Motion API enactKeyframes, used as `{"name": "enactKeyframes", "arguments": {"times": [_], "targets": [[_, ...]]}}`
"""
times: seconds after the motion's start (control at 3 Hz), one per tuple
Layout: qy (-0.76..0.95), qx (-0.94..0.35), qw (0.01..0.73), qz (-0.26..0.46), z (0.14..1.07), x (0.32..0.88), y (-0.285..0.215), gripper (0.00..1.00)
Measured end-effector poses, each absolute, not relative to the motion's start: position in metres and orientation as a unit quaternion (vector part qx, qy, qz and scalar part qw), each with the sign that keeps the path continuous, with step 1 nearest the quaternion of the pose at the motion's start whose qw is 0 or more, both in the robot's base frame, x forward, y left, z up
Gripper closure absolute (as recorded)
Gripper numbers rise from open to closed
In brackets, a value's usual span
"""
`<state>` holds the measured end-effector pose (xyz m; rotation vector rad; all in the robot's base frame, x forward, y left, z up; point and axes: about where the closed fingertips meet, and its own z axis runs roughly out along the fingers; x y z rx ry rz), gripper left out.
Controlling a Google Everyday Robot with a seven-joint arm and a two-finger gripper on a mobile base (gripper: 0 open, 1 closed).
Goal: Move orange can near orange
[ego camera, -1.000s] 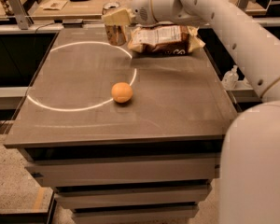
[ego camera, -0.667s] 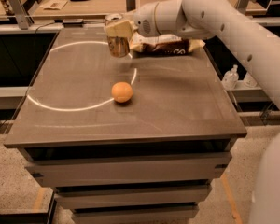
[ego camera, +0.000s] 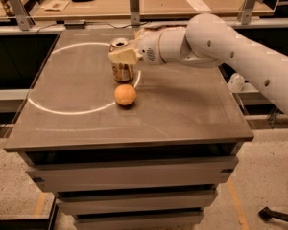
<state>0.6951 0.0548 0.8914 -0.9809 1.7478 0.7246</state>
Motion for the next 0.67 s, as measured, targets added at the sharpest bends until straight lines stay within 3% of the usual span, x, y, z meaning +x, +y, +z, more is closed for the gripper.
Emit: {"name": "enactKeyframes", "arguments": {"times": [0.33,0.67], "targets": [[0.718,-0.403,0.484,0.297,0.8986,0.6951,0.0547,1.0],[0.718,-0.403,0.484,0.297,0.899,0.6951,0.0547,0.82]]}}
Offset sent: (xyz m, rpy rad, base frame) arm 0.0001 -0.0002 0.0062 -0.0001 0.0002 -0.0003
